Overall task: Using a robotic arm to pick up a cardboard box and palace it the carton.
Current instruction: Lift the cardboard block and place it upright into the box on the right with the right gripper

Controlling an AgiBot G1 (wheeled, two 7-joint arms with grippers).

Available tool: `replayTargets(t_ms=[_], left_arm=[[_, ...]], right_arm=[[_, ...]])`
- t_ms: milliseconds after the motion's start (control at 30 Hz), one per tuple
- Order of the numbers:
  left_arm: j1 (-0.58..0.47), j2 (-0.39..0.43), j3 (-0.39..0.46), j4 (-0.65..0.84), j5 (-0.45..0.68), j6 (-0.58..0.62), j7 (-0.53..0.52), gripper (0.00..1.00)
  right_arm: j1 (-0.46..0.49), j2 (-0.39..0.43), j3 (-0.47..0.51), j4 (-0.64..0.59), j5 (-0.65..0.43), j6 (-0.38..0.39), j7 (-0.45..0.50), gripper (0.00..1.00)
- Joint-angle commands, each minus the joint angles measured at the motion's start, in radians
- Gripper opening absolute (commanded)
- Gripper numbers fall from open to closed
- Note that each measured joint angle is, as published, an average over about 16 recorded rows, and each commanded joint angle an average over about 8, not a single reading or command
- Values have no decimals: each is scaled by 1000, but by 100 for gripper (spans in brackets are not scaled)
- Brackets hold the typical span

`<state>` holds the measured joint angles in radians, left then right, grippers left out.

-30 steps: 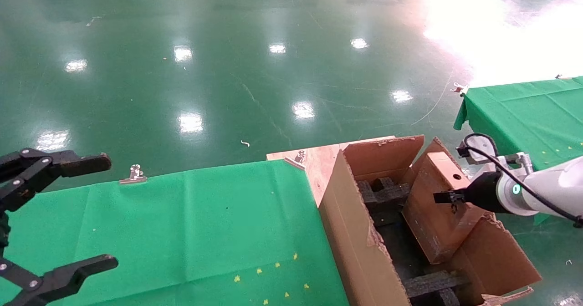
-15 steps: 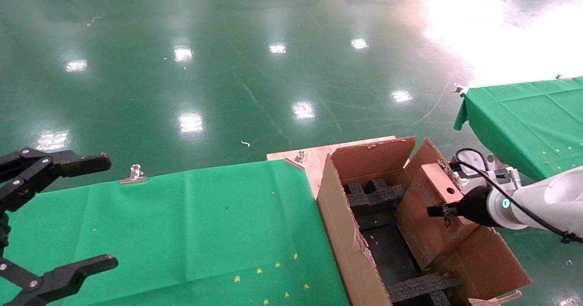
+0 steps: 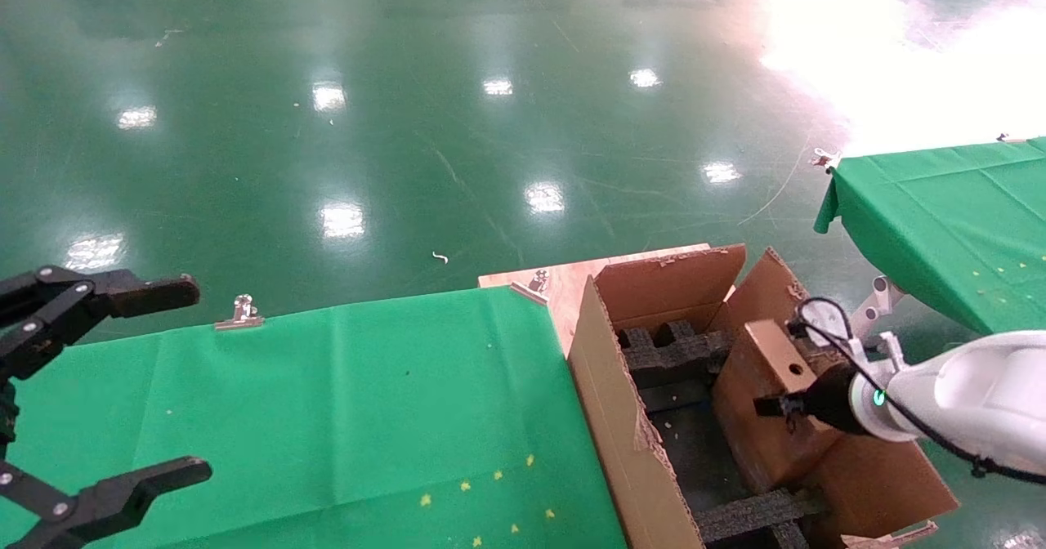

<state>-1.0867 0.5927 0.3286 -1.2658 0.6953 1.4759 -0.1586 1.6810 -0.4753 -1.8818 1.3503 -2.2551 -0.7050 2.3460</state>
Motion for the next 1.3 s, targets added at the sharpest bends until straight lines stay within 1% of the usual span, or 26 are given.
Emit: replayTargets(t_ms=[33,300,567,600,800,833,867,1300], left_arm=[[0,0,0,0,0,0,0,100],[0,0,0,0,0,0,0,100],[0,0,0,0,0,0,0,100],[0,0,0,0,0,0,0,100],[0,0,0,0,0,0,0,100],[0,0,0,0,0,-1,0,100],[0,0,0,0,0,-1,0,100],[0,0,0,0,0,-1,0,100]], right_arm=[[-13,-7,-3,-1,-10,3,14,0],[-43,-24,-12,-9,-4,2,33,0],[-59,-37,-21,-17,25,-3,28,1],[-61,-38,-22,-18,29,-3,25,6],[-65,-41,-26,-21,40,-2,15,81],[-66,-41,-26,-21,41,-2,13,92],[-66,-41,-26,-21,42,-3,14,100],[-50,-37,-20,-22,48,-7,10,100]])
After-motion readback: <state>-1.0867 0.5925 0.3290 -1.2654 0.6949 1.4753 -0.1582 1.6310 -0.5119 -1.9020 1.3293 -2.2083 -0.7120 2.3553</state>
